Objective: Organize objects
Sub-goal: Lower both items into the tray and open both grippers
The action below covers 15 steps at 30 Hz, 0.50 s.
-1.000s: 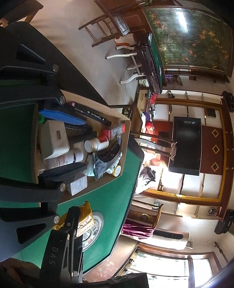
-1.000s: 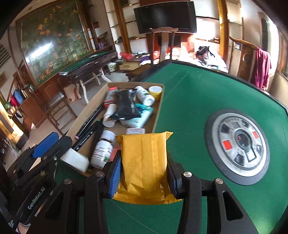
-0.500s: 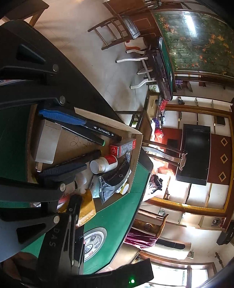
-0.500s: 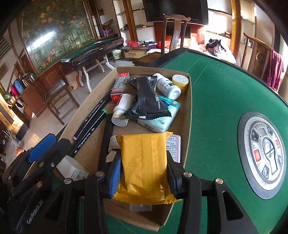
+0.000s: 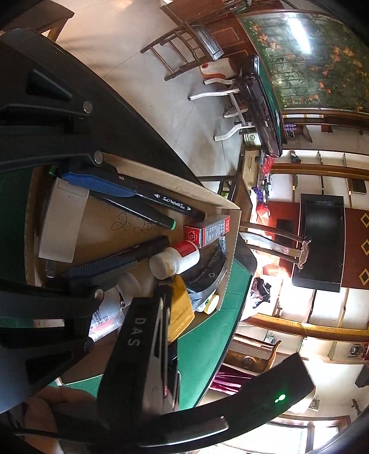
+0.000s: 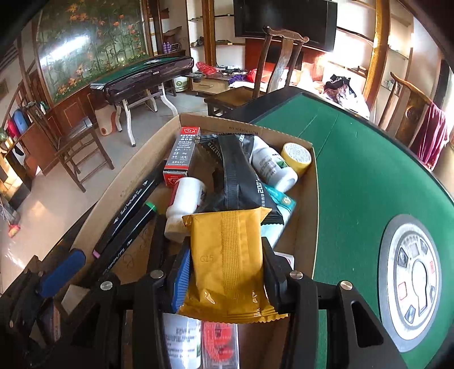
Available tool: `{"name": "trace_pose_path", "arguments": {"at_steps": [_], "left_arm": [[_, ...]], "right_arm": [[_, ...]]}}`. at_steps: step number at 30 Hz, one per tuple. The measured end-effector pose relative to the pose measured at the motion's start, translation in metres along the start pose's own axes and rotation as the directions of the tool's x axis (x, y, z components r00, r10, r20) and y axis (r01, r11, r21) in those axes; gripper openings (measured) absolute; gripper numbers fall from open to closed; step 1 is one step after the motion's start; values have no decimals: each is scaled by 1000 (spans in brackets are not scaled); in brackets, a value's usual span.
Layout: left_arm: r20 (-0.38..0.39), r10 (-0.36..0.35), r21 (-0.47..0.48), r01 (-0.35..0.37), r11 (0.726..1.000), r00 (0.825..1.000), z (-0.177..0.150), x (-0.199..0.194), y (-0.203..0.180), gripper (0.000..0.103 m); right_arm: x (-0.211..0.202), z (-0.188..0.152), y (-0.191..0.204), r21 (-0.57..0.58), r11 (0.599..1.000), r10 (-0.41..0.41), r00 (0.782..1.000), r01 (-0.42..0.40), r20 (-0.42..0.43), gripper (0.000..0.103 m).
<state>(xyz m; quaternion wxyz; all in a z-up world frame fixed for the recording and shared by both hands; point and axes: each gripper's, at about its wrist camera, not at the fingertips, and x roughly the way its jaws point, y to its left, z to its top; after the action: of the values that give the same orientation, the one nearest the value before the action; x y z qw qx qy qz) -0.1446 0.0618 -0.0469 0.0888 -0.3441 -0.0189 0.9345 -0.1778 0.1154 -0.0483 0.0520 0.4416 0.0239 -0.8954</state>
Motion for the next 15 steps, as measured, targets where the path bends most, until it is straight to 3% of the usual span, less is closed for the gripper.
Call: {"name": "trace_pose_path", "arguments": {"at_steps": [15], "left_arm": [[10,19,0,-19,1000,1000,0,2,-2,43]], "right_arm": [[9,-3,-2,-21,1000,8,1000,-9,-13,55]]}}
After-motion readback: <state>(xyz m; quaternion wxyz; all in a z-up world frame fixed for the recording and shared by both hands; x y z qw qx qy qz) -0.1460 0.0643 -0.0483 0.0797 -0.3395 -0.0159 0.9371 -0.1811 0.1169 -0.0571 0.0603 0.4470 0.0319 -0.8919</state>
